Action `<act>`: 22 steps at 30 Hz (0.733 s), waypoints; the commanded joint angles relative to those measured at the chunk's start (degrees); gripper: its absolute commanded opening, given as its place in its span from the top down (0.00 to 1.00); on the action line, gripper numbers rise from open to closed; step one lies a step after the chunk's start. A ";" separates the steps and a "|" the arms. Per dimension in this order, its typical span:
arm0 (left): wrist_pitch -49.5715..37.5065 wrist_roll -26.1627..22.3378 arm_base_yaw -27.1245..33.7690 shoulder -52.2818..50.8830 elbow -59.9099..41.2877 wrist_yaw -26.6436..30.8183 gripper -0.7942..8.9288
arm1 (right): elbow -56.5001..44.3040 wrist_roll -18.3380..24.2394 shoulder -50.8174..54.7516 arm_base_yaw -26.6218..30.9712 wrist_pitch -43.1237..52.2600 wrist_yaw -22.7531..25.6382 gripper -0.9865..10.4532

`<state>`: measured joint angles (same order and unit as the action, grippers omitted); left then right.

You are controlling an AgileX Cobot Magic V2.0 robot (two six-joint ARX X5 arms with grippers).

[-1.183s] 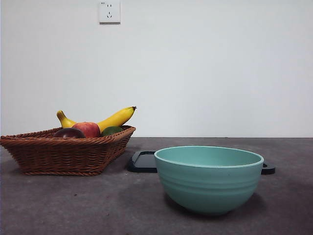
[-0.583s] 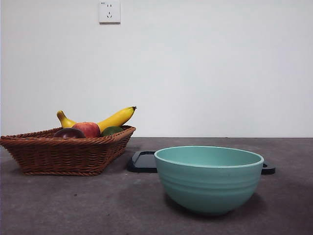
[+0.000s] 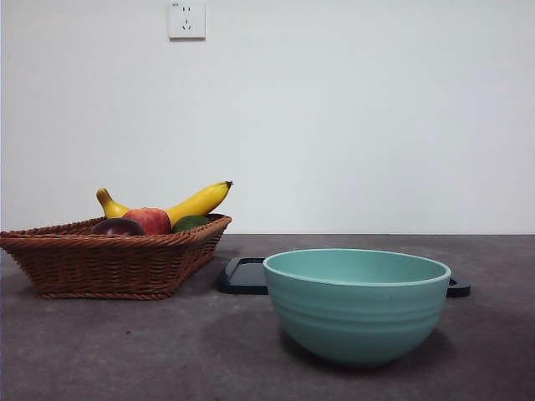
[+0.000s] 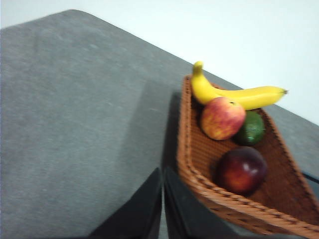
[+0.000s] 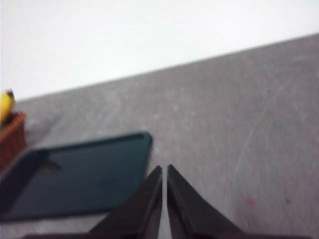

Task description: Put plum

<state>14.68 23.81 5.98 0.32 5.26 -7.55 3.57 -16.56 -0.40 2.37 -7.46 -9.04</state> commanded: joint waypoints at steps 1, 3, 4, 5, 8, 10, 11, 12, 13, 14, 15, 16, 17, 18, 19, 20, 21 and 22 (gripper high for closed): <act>1.29 1.14 0.04 0.35 3.76 -0.52 0.91 | 3.63 -2.19 0.11 0.13 -0.81 -0.15 0.91; 2.89 1.14 0.04 0.96 6.45 -0.57 0.91 | 6.36 -2.38 -0.35 0.13 -3.04 -0.37 0.91; 3.50 1.14 0.04 1.36 7.67 -0.63 0.91 | 7.67 -2.36 -0.66 0.13 -4.15 -0.68 0.91; 4.28 1.11 0.04 1.92 9.22 -0.68 0.91 | 9.35 -2.32 -1.07 0.13 -5.60 -1.31 0.91; 6.95 0.85 0.04 4.22 13.94 -2.01 0.91 | 14.32 -1.92 -2.99 0.13 -9.31 -2.64 0.91; 9.03 -0.07 0.04 6.43 17.07 -4.20 0.91 | 17.70 -0.68 -4.66 0.11 -11.37 -3.37 0.91; 9.99 -0.79 0.04 7.39 18.38 -5.31 0.91 | 19.23 -0.07 -5.44 0.13 -12.41 -3.54 0.91; 11.45 -1.64 0.04 8.96 20.24 -6.95 0.91 | 21.35 0.85 -6.62 0.13 -14.05 -3.98 0.91; 12.41 -2.23 0.00 10.12 21.49 -8.15 0.91 | 22.99 1.64 -7.69 0.13 -15.39 -4.52 0.91; 13.57 -2.89 0.00 11.61 23.02 -9.68 0.91 | 24.85 2.40 -9.03 0.11 -17.03 -4.83 0.91; 14.64 -3.96 0.00 13.05 24.50 -11.10 0.91 | 26.69 3.06 -10.29 0.11 -18.75 -5.09 0.91; 15.52 -4.66 0.00 14.27 25.68 -12.35 0.91 | 28.24 3.82 -11.39 0.07 -20.26 -5.60 0.91; 16.61 -5.40 0.00 15.67 27.17 -13.70 0.91 | 30.14 4.66 -12.79 0.07 -22.05 -6.36 0.91; 17.53 -6.19 0.00 16.85 28.41 -15.37 0.91 | 31.89 5.35 -14.08 0.07 -23.74 -7.23 0.91; 18.32 -6.84 0.00 17.84 29.46 -16.59 0.91 | 33.38 5.81 -15.12 0.07 -25.20 -8.00 0.91; 19.19 -7.52 -0.02 18.88 30.69 -17.68 0.91 | 35.17 6.47 -16.39 0.02 -26.97 -8.96 0.91; 20.04 -8.22 -0.07 19.82 31.82 -18.86 0.91 | 36.89 7.15 -17.68 0.00 -28.74 -9.88 0.91; 20.59 -8.46 -0.22 20.59 32.79 -19.91 0.91 | 38.45 7.72 -18.78 -0.02 -30.40 -10.80 0.91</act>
<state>35.44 17.72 5.82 20.38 36.56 -26.48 40.27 -11.07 -18.39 2.35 -37.26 -19.11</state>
